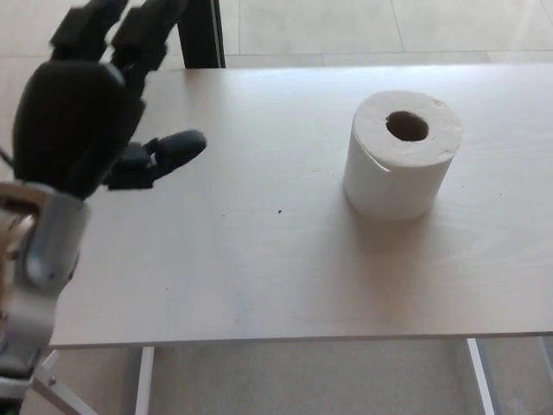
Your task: A toilet paper roll is kept in the middle of the desk infront of the robot. The robot places its left hand on the top of the toilet paper roll to hold it still and uses its right hand to tear off a piece of toilet paper from it and hands the paper to a person
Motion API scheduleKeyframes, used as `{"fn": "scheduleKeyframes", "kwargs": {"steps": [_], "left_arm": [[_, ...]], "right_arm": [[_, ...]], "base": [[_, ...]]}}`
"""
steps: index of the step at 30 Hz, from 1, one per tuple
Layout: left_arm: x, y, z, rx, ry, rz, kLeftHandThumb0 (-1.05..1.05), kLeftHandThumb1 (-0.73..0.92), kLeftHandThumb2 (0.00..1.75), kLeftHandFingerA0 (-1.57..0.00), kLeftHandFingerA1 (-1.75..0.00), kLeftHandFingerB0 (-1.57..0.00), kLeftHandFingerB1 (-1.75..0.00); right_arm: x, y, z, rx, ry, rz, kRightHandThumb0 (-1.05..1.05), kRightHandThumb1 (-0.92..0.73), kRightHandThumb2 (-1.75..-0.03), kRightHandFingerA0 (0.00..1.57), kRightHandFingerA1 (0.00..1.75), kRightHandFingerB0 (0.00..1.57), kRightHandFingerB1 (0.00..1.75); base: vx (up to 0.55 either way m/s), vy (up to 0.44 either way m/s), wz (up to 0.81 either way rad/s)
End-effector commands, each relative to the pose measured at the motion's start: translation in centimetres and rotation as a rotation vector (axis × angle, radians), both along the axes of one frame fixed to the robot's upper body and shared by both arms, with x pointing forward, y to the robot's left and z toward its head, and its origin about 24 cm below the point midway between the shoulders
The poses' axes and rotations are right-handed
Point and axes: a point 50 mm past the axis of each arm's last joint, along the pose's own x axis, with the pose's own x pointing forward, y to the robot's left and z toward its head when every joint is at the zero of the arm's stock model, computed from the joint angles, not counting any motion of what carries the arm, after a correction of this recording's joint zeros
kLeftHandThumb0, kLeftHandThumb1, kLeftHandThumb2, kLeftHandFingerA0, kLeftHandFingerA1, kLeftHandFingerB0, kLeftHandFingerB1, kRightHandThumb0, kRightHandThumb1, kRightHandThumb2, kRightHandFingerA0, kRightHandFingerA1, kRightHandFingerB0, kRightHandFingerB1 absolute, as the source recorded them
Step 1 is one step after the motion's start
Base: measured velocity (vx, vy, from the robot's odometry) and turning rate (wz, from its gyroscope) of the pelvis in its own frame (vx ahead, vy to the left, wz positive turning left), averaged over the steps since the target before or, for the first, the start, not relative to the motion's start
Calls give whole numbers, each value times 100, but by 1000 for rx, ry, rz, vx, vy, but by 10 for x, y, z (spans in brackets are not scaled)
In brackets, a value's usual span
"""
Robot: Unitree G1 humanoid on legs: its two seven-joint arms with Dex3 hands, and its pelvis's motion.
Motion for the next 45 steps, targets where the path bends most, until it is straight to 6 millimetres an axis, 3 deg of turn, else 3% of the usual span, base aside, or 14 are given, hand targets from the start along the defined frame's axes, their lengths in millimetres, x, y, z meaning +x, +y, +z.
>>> {"fn": "scheduleKeyframes", "kwargs": {"steps": [1, 3, 6, 9, 18, 26, 27, 32, 34, 36, 39, 40, 41, 45], "left_arm": [[-259, 194, -53, -1033, 63, 716, -84, 51, 82, 0, -28, 0, -7], [-299, 219, -81, -1132, 33, 891, -88, 54, 86, 0, -28, 0, -7], [-330, 230, -106, -1265, -2, 1029, -73, 66, 72, 0, 0, 0, 0], [-350, 219, -120, -1281, 72, 1156, -105, 57, 88, 0, -25, 0, -3], [-373, 207, -107, -1279, 73, 1236, -52, 74, 65, 0, -1, 0, 0], [-366, 232, -130, -1364, 53, 1316, -51, 72, 66, 0, -6, 0, 0], [-366, 236, -136, -1390, 78, 1347, -50, 72, 66, 0, -7, 0, 0], [-368, 234, -172, -1367, 363, 1466, -58, 63, 80, 0, -27, 0, 0], [-371, 232, -174, -1361, 382, 1473, -58, 63, 80, 0, -27, 0, 0], [-390, 206, -201, -1217, 833, 1470, -55, 58, 78, 0, -24, 0, 0], [-398, 199, -208, -1127, 1087, 1426, -50, 62, 68, -2, -52, -6, -33], [-404, 197, -206, -1166, 1137, 1408, -46, 58, 57, -47, -71, -52, -52], [-405, 198, -204, -1126, 1167, 1402, -59, 48, 86, -52, -71, -48, -60], [-404, 199, -200, -1149, 1132, 1351, -58, 64, 59, -30, -68, -50, -49]], "right_arm": [[-50, -85, -25, 239, -155, -368, -57, -67, -62, 44, 48, 41, 36], [-58, -94, -30, 300, -165, -440, -58, -57, -94, 40, 60, 29, 49], [-63, -103, -33, 316, -189, -467, -56, -72, -61, 44, 51, 42, 37], [-74, -111, -40, 352, -189, -524, -61, -65, -65, 44, 55, 40, 38], [-106, -133, -57, 577, -152, -603, -61, -56, -89, 51, 83, 31, 48], [-82, -156, -61, 616, 95, -592, -47, -68, -60, 43, 47, 40, 36], [-79, -160, -63, 644, 113, -605, -48, -53, -89, 37, 59, 28, 49], [-76, -184, -77, 725, 119, -740, -44, -56, -90, 40, 60, 32, 51], [-78, -186, -78, 728, 117, -752, -44, -56, -90, 40, 60, 32, 51], [-83, -183, -97, 745, 63, -820, -38, -70, -61, 57, 89, 55, 45], [-84, -179, -103, 648, 128, -777, -38, -68, -61, 59, 64, 54, 42], [-85, -178, -98, 571, 109, -761, -38, -68, -60, 62, 56, 58, 44], [-87, -180, -94, 580, 46, -767, -34, -68, -60, 62, 59, 60, 44], [-88, -183, -91, 560, -2, -764, -33, -70, -61, 59, 58, 59, 45]], "base": [[0, 0, 0], [0, 0, 0], [0, 0, 0], [0, 0, 0], [0, 0, 0], [0, 0, 0], [0, 0, 0], [0, 0, 0], [0, 0, 0], [0, 0, 0], [0, 0, 0], [0, 0, 0], [0, 0, 0], [0, 0, 0]]}}
